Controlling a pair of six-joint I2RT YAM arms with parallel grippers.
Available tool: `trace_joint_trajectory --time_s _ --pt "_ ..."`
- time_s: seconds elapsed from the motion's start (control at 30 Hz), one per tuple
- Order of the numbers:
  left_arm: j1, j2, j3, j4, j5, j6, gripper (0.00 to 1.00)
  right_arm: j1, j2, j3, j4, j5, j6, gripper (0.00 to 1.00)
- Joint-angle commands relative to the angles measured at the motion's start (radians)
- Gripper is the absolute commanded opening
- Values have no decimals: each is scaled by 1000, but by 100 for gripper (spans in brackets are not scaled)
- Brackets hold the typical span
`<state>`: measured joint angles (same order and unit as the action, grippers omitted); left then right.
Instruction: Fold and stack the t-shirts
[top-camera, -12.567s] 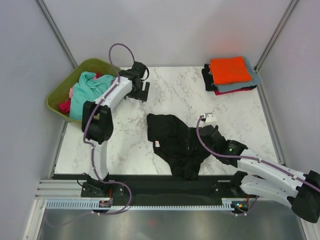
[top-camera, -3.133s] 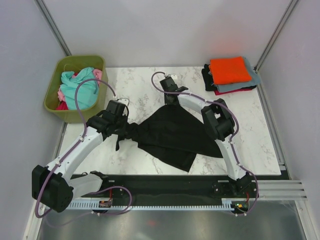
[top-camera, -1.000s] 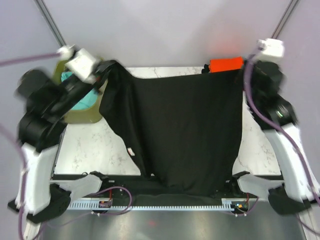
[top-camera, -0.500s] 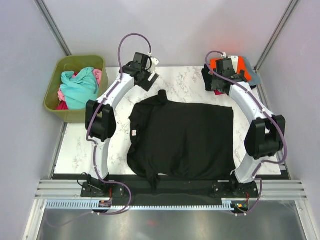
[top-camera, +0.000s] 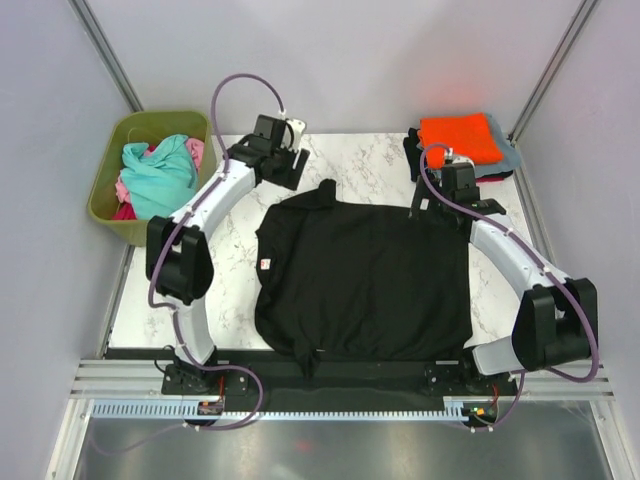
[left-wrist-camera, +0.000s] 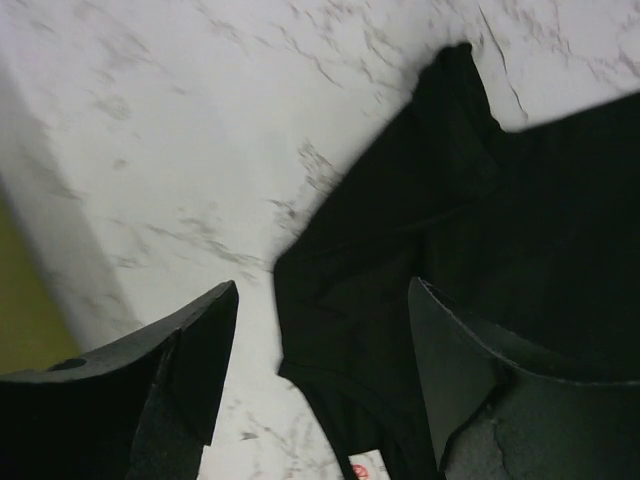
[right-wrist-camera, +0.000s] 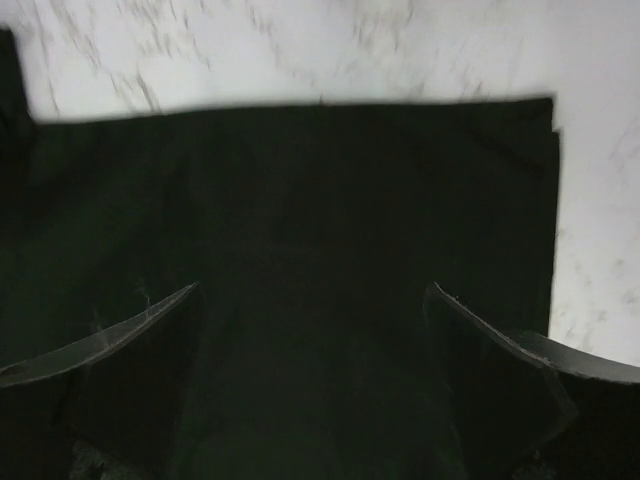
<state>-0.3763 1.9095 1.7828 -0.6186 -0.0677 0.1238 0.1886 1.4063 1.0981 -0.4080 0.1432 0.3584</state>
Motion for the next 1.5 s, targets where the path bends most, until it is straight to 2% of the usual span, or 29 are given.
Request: trace_joint_trajectory --time_s 0.0,0.13,0.3,0.37,0.53,0.6,0.73,0.77,0.8,0.83,0.97,1.13,1.33,1.43,1.47 --pt "-24 62 -98 32 134 -151 75 15 17 -64 60 -111 47 98" --pt "-71 108 -120 83 172 -190 75 52 -24 -125 89 -113 53 98" --pt "-171 158 -114 103 108 -57 78 84 -17 -181 92 -96 50 98" --pt "-199 181 -102 99 10 -7 81 91 -13 -199 95 -96 41 98" --pt "-263 227 -62 97 -99 62 83 94 -6 -228 107 -88 24 98" --pt "-279 255 -40 100 -199 80 84 94 -9 -225 109 -96 25 98" --pt "-297 327 55 100 -306 115 83 97 -17 -228 112 -109 22 98" --pt "-297 338 72 100 -338 119 82 97 -20 -231 112 -109 21 98" --pt "-297 353 90 102 -351 125 74 97 -20 -233 113 -106 19 98" --pt "-297 377 125 99 -362 141 71 97 -21 -234 112 -106 16 98" --pt "-296 424 188 99 -391 168 70 98 -18 -236 117 -119 11 98" --pt "-291 431 195 100 -391 163 70 98 -13 -231 120 -111 7 98" --pt "-289 448 184 99 -370 166 61 98 11 -225 126 -103 2 98" --pt "-289 442 172 102 -360 160 50 98 19 -224 129 -102 2 98" --pt "-289 441 171 105 -357 160 39 98 20 -225 130 -99 1 98"
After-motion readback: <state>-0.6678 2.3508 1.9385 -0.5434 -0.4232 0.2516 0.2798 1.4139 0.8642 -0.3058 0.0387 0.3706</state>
